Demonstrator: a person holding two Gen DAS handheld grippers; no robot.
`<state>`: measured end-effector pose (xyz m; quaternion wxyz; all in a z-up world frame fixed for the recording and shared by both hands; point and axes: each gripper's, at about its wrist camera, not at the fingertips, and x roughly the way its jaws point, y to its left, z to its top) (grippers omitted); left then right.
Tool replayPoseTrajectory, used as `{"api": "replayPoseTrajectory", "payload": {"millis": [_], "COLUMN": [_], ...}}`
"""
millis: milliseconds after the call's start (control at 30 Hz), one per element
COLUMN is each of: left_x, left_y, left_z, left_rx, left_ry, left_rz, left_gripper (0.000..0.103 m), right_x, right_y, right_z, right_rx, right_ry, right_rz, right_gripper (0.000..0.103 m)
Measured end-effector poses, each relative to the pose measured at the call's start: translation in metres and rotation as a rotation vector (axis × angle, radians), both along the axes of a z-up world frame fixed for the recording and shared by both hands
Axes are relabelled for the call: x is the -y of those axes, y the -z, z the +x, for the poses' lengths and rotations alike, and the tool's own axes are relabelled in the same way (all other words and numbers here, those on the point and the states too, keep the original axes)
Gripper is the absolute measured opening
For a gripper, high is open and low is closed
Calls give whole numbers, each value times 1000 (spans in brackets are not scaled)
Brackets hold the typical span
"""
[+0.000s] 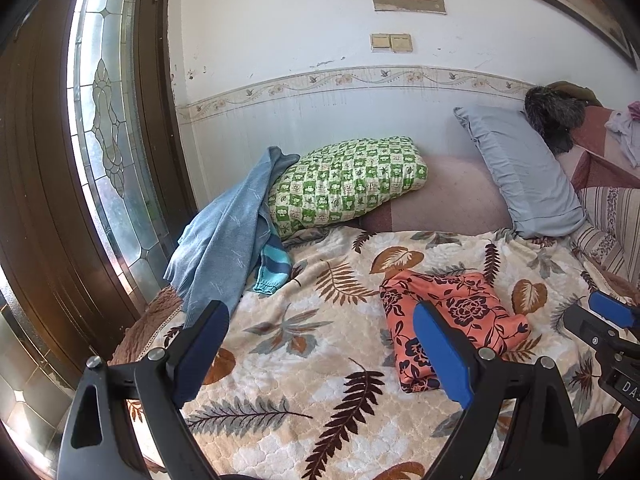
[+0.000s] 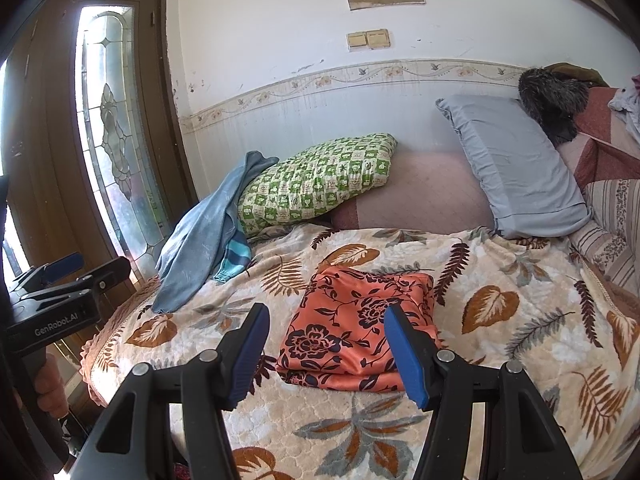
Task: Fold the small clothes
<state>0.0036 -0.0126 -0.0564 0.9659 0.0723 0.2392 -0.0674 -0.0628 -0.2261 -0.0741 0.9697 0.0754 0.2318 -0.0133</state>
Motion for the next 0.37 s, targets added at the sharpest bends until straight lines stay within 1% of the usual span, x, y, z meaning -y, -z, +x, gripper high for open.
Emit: {"api": "replayPoseTrajectory", "payload": {"millis": [200, 300, 367], "left_x": [3, 4, 6], "left_y": [4, 7, 13], "left_z": [2, 3, 10], "left_rx": [-1, -6, -40], "left_ry": [13, 60, 79], "left_rz": [-19, -66, -99], "left_gripper": [94, 103, 103], "right_x": [4, 7, 10], "right_y": [7, 12, 17], "right_z": [5, 10, 14], "right_rx": [-12, -23, -31], "right_ry": [-7, -9, -4], "right_rz": [7, 15, 17], "right_gripper": [63, 63, 63]}}
